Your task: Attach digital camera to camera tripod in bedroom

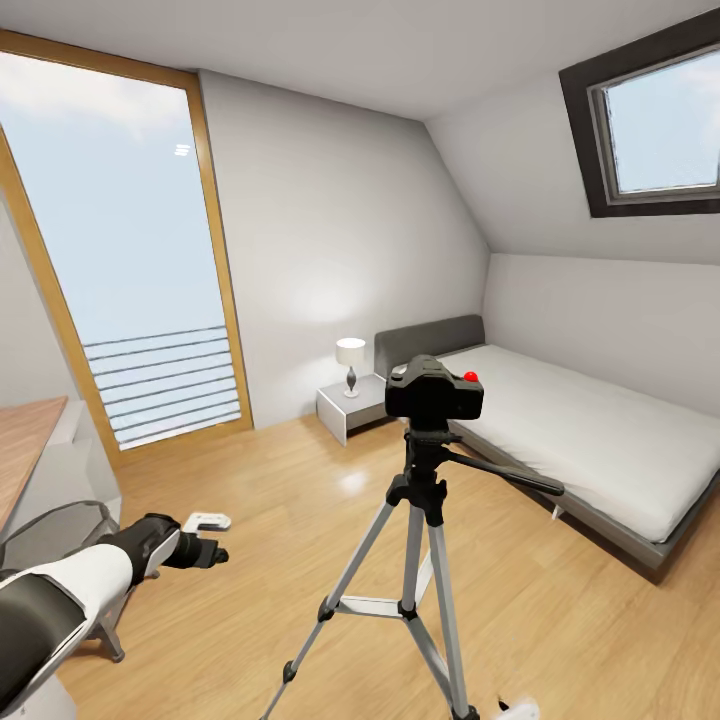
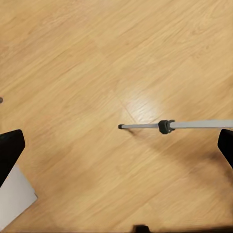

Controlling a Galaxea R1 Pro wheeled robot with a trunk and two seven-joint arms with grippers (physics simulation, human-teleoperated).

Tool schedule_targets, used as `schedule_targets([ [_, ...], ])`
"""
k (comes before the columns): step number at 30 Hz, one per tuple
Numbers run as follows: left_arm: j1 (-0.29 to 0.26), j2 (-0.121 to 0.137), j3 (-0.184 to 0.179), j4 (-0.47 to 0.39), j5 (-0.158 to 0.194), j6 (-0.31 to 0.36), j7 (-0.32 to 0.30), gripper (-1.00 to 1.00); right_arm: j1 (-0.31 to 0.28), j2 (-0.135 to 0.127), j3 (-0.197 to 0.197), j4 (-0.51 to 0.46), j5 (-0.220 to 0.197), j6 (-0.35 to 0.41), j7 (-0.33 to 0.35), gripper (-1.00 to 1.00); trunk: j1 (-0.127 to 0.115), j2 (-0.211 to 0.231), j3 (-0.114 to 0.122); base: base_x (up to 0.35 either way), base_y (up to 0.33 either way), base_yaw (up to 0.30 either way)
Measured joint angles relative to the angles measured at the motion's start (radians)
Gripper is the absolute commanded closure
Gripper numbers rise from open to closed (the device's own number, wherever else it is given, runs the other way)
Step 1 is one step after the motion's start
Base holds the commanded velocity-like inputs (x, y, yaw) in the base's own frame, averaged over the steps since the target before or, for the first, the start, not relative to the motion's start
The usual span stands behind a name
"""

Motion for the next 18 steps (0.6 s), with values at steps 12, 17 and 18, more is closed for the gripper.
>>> schedule_targets([
  [12, 0.060, 0.000, 0.000, 0.000, 0.001, -0.004, 0.005, -1.00, 0.000, 0.000, 0.001, 0.220, 0.000, -0.119, 0.001, -1.00, 0.000, 0.000, 0.000, 0.000, 0.000, 0.000],
  [17, 0.087, 0.000, 0.000, 0.000, 0.001, -0.004, 0.031, -1.00, 0.002, 0.000, 0.002, 0.295, 0.001, -0.145, 0.001, -1.00, 0.000, 0.000, 0.000, 0.000, 0.000, 0.000],
  [18, 0.091, 0.000, 0.000, 0.000, 0.001, -0.004, 0.038, -1.00, 0.002, 0.000, 0.002, 0.302, 0.001, -0.147, 0.002, -1.00, 0.000, 0.000, 0.000, 0.000, 0.000, 0.000],
])
